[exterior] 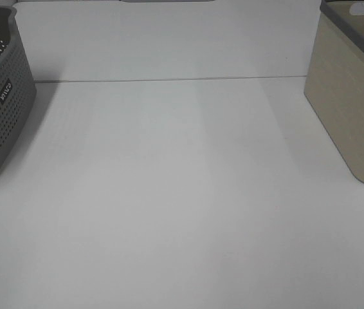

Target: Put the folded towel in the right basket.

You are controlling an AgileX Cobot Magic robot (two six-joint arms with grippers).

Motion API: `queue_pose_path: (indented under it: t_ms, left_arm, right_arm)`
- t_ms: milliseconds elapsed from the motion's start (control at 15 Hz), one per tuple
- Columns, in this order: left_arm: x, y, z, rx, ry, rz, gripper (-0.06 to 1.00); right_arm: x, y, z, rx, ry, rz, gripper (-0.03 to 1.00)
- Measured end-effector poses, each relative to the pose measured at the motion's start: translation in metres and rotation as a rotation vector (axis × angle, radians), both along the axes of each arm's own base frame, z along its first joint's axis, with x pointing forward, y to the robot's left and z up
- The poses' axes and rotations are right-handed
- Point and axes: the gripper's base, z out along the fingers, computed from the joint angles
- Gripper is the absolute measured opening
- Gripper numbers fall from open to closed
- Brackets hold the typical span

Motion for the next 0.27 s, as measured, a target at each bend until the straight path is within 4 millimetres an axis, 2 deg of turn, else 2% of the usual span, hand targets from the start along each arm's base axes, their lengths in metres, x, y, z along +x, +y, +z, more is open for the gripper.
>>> queue_pose_path:
  t_ms: [267]
  left_arm:
    - [0.0000,0.0000,0.0000,0.000,0.000,0.000,0.97]
  right_arm:
    - [0.0000,0.0000,0.0000,0.000,0.000,0.000,0.65]
